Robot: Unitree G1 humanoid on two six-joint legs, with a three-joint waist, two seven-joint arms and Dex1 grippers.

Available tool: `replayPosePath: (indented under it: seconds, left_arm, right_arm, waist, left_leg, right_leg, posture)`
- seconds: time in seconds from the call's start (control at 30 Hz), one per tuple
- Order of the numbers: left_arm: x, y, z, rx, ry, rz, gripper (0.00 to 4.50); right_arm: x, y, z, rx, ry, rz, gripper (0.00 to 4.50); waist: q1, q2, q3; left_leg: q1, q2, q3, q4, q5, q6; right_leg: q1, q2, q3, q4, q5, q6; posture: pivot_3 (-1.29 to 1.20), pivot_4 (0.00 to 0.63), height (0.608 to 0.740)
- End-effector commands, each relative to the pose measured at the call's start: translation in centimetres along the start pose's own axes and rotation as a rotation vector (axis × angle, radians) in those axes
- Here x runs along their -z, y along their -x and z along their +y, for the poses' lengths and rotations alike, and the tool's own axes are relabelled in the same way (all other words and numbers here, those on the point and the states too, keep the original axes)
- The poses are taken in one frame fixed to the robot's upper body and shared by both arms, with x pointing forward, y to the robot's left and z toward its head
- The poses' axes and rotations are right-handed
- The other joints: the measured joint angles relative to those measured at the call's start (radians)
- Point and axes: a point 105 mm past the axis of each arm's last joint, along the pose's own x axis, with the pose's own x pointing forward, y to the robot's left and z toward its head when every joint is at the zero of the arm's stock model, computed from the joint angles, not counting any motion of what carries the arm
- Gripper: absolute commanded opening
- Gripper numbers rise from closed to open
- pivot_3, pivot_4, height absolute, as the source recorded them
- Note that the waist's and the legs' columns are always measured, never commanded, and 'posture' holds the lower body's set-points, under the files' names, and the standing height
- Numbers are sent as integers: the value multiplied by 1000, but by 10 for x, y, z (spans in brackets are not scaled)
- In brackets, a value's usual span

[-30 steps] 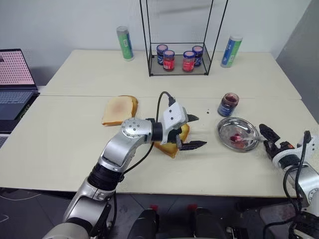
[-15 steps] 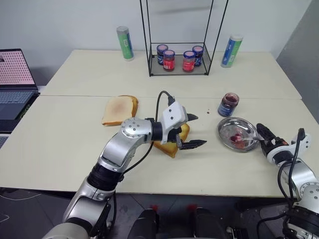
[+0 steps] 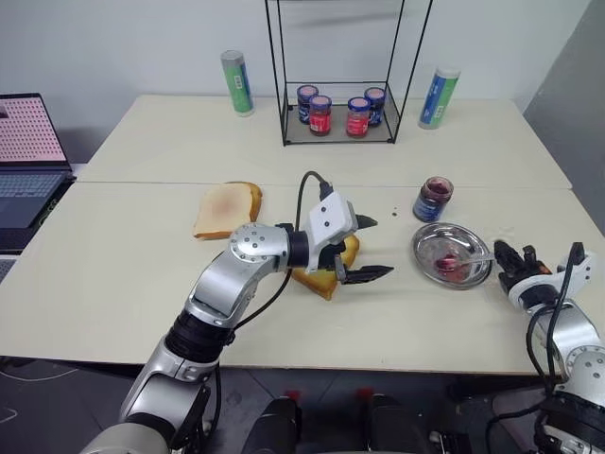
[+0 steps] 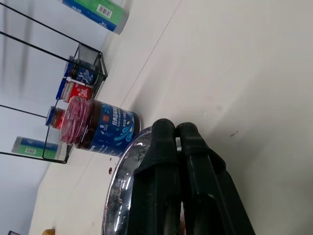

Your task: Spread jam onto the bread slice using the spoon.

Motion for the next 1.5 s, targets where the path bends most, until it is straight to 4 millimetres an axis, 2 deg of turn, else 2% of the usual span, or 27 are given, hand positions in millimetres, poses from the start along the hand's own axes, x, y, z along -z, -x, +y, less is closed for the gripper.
replayPosePath:
  seconds: [0.03,0.1,0.2,0.3,0.37,0.43,0.5,0.67,0.77,0.87,1.1,1.23,1.5]
  left_arm:
    - [-11,5,6,-23,-42,-27,4500]
    - [-9,6,7,-25,-48,-23,4500]
    - [-9,10,15,-61,-43,-27,4500]
    - [-10,13,19,-80,-17,-40,4500]
    - [-9,16,22,-83,-13,-41,4500]
    - [-10,19,34,-120,-24,-46,4500]
    - [-16,20,45,-160,-30,-65,4500]
    - [-22,20,58,-200,-41,-89,4500]
    - [-22,19,59,-204,-51,-89,4500]
    - [-24,18,57,-208,-54,-94,4500]
    - [-21,21,53,-218,-54,-82,4500]
    - [-21,20,54,-221,-63,-74,4500]
    - [-27,14,54,-203,-72,-83,4500]
  right_arm:
    - [-7,5,5,-17,38,-10,12]
    - [-9,5,9,-35,57,-10,12]
    - [-22,5,48,-163,212,-4,12]
    - [-35,2,74,-222,268,-19,12]
    - [-53,-6,99,-266,296,-57,12]
    - [-65,-16,135,-349,332,-75,12]
    - [-69,-24,160,-403,358,-74,12]
    - [-66,-45,192,-463,429,-72,12]
    - [-60,-54,197,-474,495,-72,12]
    - [-55,-65,189,-450,589,-72,12]
    - [-70,-74,182,-420,608,-136,12]
    - [-72,-76,178,-402,676,-154,12]
    - [-48,-82,177,-424,890,-144,12]
  waist:
    - [0,0,0]
    - [0,0,0]
    - [-1,2,1]
    - [-3,3,1]
    - [-5,3,1]
    - [-9,3,1]
    - [-8,3,1]
    - [-4,1,1]
    - [-3,1,1]
    - [0,1,1]
    - [-2,1,1]
    - [-4,1,1]
    - [-4,1,1]
  left_leg:
    - [0,0,0,0,0,0]
    - [0,0,0,0,0,0]
    - [0,0,0,0,0,0]
    - [-1,0,4,0,0,0]
    - [0,0,4,0,0,0]
    - [-1,0,5,0,0,0]
    - [0,0,6,0,0,0]
    - [-2,0,5,0,0,0]
    - [-3,0,6,0,0,0]
    - [-5,0,5,0,0,0]
    - [-5,0,8,0,1,-1]
    - [-4,0,10,0,1,-1]
    - [-4,0,13,0,1,-1]
  right_leg:
    - [0,0,0,0,0,0]
    - [0,0,0,0,0,0]
    - [0,0,0,0,0,0]
    - [-2,0,3,1,0,0]
    - [-2,1,3,1,0,0]
    - [-3,1,4,1,0,0]
    - [-3,1,5,1,0,0]
    - [-3,0,2,-1,0,0]
    - [-4,-2,3,-1,0,0]
    - [-6,-2,3,-1,0,0]
    - [-8,-2,6,0,1,1]
    - [-9,-1,9,1,1,1]
    - [-10,-1,12,1,1,2]
  posture:
    - [0,150,740]
    - [0,150,740]
    - [0,150,740]
    - [0,150,740]
    - [0,150,740]
    - [0,150,740]
    - [0,150,740]
    - [0,150,740]
    - [0,150,740]
    - [0,150,740]
    - [0,150,740]
    - [0,150,740]
    - [0,150,740]
